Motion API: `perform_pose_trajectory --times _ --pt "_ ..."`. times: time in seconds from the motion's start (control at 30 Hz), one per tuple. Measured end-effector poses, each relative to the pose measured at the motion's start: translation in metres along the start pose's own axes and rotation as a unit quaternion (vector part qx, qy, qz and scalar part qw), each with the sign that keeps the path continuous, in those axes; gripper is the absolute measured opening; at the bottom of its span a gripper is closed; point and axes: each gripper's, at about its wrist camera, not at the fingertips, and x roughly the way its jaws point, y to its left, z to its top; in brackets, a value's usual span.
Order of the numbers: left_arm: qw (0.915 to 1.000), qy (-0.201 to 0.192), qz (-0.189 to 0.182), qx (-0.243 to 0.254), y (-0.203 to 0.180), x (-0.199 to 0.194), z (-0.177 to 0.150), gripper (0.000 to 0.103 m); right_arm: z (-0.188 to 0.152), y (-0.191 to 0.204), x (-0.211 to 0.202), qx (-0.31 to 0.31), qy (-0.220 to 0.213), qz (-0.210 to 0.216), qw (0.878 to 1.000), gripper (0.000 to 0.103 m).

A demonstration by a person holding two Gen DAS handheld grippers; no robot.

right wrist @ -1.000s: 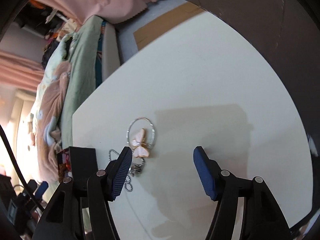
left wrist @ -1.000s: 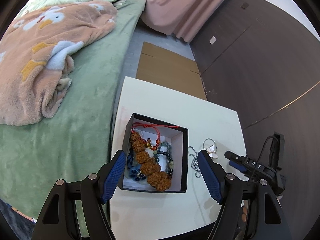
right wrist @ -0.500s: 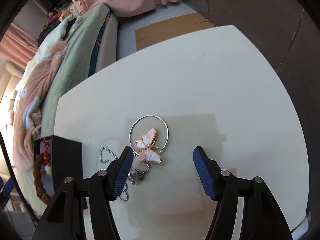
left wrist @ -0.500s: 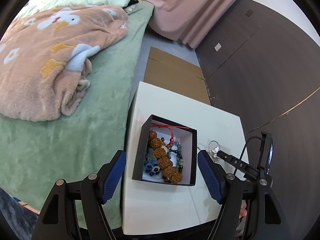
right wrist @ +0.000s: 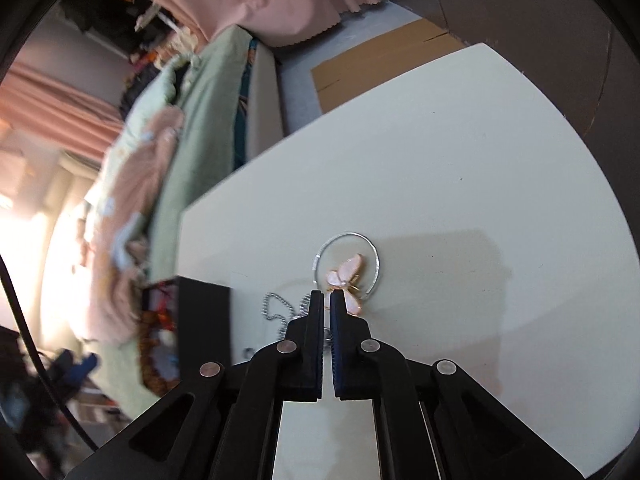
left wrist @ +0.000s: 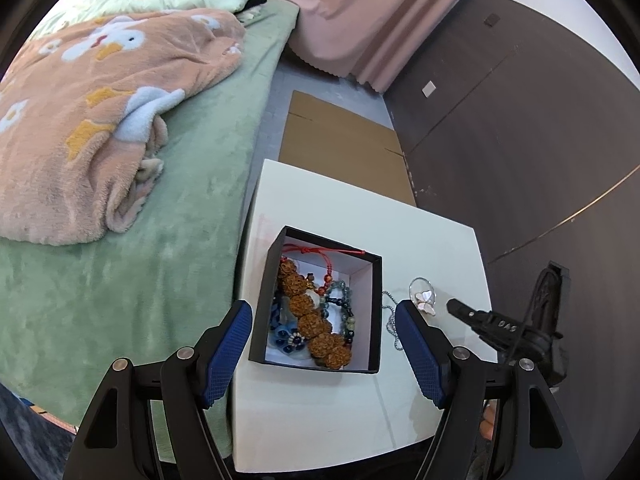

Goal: Organize jewelry

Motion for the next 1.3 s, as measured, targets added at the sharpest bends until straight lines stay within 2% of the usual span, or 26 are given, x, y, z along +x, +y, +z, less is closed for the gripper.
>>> perform_pose_trajectory --times 0.27,0.3,0.4,0.43,0.47,0.5,0.53,0.6,0.67,0.77,0.9,0.97,1.0,1.07,1.2,1.3 --pt "1.0 0.001 -0.002 -0.003 0.002 0.003 0.0 0.075 0.004 -0.008 -0.002 0.03 -0.007 0.02 0.999 0.005" --pt "1.0 0.001 -0.001 -0.003 0.003 0.003 0.0 0.075 0.003 -0.005 -0.003 0.027 -0.01 0.016 0.999 0.005" --pt "1.0 0.002 -0.003 -0.007 0.005 0.003 -0.001 0.075 0.006 0.008 -0.003 0.0 -0.018 -0.032 0.999 0.008" --pt "1.0 0.003 -0.003 -0.007 0.006 0.003 -0.001 0.075 0.006 0.009 -0.001 -0.006 -0.013 -0.044 0.999 0.025" --pt "1.0 0.003 -0.003 -0.008 0.008 0.003 -0.001 0.075 0.006 0.012 0.004 -0.014 -0.004 -0.063 0.998 0.054" --pt "0.9999 0.003 -0.003 -0.009 0.009 0.003 -0.001 0.075 0.007 0.013 0.007 -0.018 -0.002 -0.074 0.997 0.063" --pt "0.9999 0.003 -0.004 -0.011 0.01 0.003 -0.001 0.075 0.006 0.017 0.007 -0.028 -0.014 -0.09 0.995 0.064" --pt "0.9999 0.002 -0.005 -0.013 0.013 0.003 0.0 0.075 0.006 0.027 0.009 -0.058 -0.032 -0.127 0.99 0.064" --pt "0.9999 0.002 -0.005 -0.015 0.016 0.002 0.001 0.075 0.006 0.037 0.014 -0.089 -0.033 -0.149 0.984 0.064" --pt "0.9998 -0.001 -0.006 -0.021 0.022 0.001 0.002 0.075 0.003 0.05 0.029 -0.126 -0.023 -0.177 0.976 0.064" --pt "0.9996 -0.002 -0.006 -0.027 0.03 -0.002 0.003 0.075 -0.002 0.053 0.052 -0.14 0.006 -0.2 0.97 0.065" --pt "0.9995 -0.002 -0.006 -0.03 0.033 -0.003 0.003 0.075 -0.005 0.06 0.055 -0.162 -0.005 -0.226 0.961 0.064" --pt "0.9995 -0.003 -0.006 -0.031 0.034 -0.003 0.002 0.075 -0.006 0.062 0.056 -0.168 -0.008 -0.228 0.959 0.063" --pt "0.9995 -0.003 -0.006 -0.032 0.034 -0.004 0.002 0.075 -0.009 0.063 0.055 -0.169 -0.013 -0.225 0.96 0.048" --pt "0.9996 -0.002 -0.007 -0.027 0.03 -0.003 0.001 0.075 -0.01 0.06 0.048 -0.162 -0.005 -0.21 0.964 0.047" --pt "0.9996 -0.001 -0.009 -0.027 0.027 -0.002 0.001 0.075 -0.009 0.051 0.037 -0.136 -0.005 -0.174 0.975 0.047"
